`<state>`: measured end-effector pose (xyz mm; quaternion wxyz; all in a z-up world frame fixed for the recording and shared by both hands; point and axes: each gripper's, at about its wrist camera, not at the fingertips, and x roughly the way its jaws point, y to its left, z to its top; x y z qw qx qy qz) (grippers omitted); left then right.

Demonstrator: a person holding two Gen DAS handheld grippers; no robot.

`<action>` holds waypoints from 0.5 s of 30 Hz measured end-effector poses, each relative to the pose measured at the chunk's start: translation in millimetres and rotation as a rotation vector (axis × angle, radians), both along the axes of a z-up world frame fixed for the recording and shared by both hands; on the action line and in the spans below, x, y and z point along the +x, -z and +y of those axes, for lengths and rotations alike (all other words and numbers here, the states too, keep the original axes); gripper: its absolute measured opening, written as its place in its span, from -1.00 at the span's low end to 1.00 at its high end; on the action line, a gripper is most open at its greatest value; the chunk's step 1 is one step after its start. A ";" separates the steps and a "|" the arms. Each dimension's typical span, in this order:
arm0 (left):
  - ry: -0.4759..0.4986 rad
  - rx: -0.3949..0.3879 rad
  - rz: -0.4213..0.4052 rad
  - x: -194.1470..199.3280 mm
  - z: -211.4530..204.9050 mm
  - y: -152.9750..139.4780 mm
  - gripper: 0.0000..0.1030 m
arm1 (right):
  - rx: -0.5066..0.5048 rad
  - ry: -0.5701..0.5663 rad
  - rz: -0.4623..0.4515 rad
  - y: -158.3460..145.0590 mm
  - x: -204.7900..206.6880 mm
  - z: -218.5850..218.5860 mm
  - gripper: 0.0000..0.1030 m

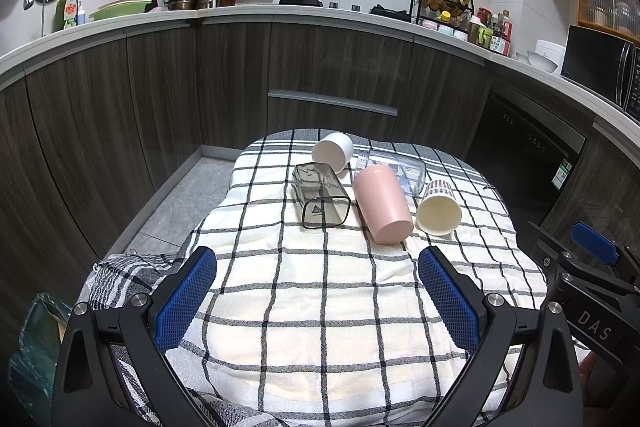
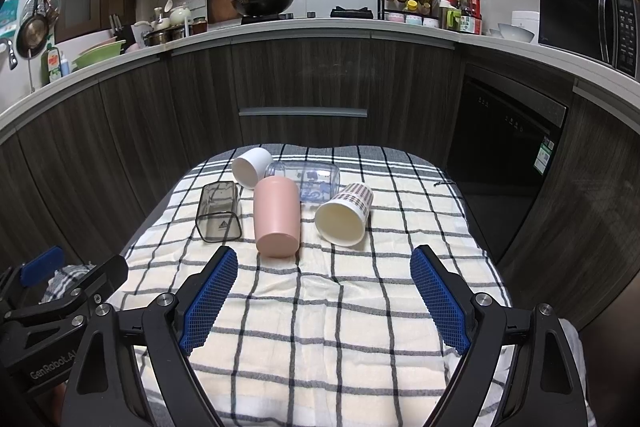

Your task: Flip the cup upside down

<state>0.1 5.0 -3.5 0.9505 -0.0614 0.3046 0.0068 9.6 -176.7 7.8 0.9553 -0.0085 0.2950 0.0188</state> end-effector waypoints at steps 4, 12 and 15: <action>-0.002 -0.003 0.004 0.6 0.7 0.5 0.99 | -0.002 -0.002 0.000 0.5 0.9 -1.8 0.71; -0.007 -0.008 0.005 3.0 -2.0 -6.2 0.99 | -0.007 0.004 -0.005 -0.8 1.6 -6.4 0.71; -0.008 -0.007 0.009 4.8 -3.5 -7.8 0.99 | -0.010 0.009 -0.003 -3.7 2.0 -7.8 0.71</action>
